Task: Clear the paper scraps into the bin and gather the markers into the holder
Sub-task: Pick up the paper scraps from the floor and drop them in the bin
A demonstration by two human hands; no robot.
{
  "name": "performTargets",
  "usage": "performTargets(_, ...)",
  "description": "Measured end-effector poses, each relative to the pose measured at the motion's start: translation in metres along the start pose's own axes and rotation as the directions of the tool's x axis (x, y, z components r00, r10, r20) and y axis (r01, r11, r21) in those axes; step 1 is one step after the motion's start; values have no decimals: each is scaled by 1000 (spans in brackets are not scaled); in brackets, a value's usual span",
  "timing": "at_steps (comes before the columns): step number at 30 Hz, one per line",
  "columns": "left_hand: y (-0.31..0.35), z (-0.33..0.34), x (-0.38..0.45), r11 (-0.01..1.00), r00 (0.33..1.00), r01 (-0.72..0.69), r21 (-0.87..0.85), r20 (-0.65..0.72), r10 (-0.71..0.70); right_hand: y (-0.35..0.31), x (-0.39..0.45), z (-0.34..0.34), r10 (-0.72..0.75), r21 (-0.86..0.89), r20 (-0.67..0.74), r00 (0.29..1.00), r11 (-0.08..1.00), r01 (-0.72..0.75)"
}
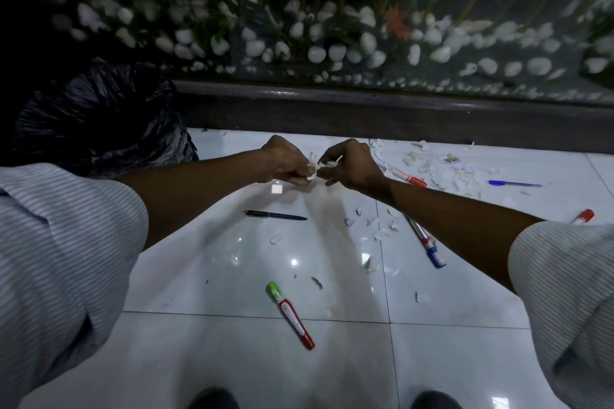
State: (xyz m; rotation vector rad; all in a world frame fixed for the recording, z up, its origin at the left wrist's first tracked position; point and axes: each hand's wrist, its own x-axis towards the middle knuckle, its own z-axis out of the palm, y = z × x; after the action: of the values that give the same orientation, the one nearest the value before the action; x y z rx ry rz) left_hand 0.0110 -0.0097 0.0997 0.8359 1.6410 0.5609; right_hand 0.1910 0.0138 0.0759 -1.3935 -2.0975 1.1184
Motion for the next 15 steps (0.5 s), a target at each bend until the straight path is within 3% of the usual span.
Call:
performTargets(3, 11, -14, -10, 996, 996, -27, 84, -86, 35, -15, 5, -6, -39, 44, -9, 999, 998, 39)
performTargets(8, 25, -50, -37, 986, 968, -164, 31, -188, 167, -52, 18, -12, -103, 108, -65, 993, 988, 109)
performTargets(12, 35, -86, -62, 963, 920, -269, 20, -289, 264, -95, 36, -2, -149, 202, -78, 986, 966, 162)
performTargets(15, 34, -124, -86, 949, 843, -315, 26, -451, 293, -141, 43, 22, -200, 254, -87, 976, 943, 216)
